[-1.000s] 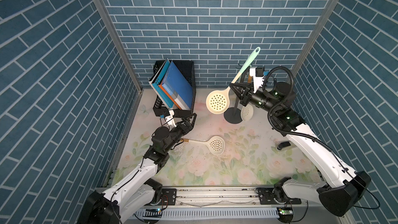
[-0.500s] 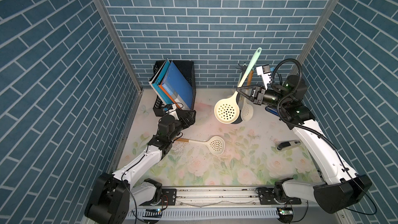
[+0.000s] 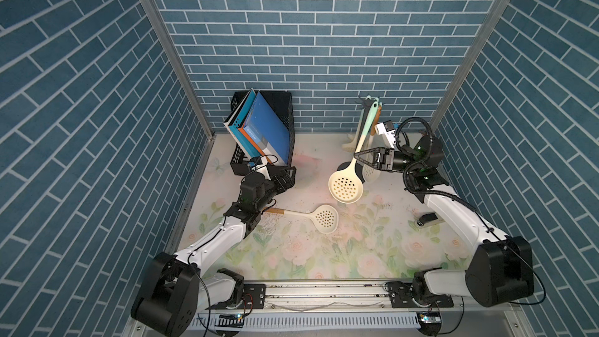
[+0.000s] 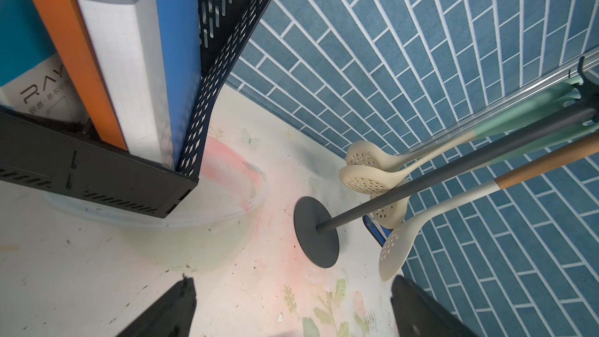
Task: Hang the skimmer on the kitchen utensil rack
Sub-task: Hang the skimmer on the rack.
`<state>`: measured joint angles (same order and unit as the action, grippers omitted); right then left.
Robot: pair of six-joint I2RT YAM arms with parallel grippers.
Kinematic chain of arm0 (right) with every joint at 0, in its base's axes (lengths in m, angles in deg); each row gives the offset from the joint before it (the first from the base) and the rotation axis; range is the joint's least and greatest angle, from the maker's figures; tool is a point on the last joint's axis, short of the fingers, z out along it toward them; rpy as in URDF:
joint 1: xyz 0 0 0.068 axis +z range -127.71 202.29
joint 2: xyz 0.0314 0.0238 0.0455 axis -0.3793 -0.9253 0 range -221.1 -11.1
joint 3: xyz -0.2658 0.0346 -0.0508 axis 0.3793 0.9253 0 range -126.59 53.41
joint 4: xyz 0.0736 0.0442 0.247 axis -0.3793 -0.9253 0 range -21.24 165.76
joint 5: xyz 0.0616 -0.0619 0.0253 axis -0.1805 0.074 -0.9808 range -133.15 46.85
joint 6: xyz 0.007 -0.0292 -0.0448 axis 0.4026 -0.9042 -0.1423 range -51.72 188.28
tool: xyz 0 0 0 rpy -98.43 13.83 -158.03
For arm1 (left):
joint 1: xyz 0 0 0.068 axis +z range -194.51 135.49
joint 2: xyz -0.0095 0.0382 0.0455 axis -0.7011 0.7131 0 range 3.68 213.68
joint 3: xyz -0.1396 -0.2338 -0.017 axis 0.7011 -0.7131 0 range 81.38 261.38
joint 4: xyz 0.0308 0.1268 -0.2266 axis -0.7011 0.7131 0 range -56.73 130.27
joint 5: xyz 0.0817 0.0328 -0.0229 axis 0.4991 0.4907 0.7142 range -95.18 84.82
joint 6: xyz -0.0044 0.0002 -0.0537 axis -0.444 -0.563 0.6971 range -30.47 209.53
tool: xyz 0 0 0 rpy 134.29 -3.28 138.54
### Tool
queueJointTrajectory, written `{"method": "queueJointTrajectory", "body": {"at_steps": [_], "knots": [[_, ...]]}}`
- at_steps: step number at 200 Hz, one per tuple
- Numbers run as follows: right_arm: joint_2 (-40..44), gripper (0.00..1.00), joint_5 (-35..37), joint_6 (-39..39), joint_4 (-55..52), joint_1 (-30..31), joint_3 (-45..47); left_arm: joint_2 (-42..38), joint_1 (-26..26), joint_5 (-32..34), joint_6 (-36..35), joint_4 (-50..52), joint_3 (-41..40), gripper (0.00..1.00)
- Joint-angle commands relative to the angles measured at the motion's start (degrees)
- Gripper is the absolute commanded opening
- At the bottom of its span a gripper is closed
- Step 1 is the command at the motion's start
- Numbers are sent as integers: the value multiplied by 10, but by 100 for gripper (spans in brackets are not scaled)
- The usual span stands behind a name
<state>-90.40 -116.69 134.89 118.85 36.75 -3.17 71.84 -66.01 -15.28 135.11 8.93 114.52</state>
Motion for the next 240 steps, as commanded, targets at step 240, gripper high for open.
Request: {"method": "queueJointTrajectory", "body": {"at_steps": [240], "knots": [[-80,0,-29,218,369,-12,59,3,3,5,2,-25,5,100]]}}
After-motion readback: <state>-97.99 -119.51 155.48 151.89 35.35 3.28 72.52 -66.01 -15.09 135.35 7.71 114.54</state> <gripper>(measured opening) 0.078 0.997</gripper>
